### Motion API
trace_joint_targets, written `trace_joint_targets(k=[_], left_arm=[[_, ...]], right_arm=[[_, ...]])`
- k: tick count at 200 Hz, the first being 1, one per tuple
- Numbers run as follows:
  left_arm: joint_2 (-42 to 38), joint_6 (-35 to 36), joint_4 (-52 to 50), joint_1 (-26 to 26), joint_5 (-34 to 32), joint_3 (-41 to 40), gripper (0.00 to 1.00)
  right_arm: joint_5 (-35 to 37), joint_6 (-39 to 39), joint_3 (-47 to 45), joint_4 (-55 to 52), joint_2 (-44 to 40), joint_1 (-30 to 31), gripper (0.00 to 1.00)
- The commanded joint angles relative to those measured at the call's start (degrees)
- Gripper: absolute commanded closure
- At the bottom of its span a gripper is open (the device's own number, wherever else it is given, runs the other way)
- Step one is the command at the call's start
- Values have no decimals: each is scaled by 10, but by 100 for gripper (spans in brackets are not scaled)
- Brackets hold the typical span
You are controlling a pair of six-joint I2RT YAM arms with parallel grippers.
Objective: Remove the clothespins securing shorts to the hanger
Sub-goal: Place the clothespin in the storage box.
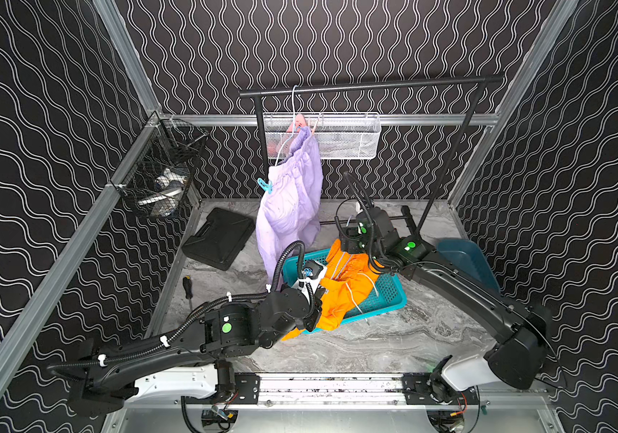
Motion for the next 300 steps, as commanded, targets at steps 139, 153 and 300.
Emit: trace_joint_targets(k=[139, 153, 300], left_arm=[[7, 4, 14, 1, -16, 16, 80], [8, 6, 20, 1, -15, 15, 80], [43, -31, 32, 13, 76, 58, 75]], right_arm=[[-273, -31, 41, -149, -59, -52, 21], [-291, -35, 8, -135, -93, -51, 24], [-250, -183, -295, 183, -345, 126, 43]])
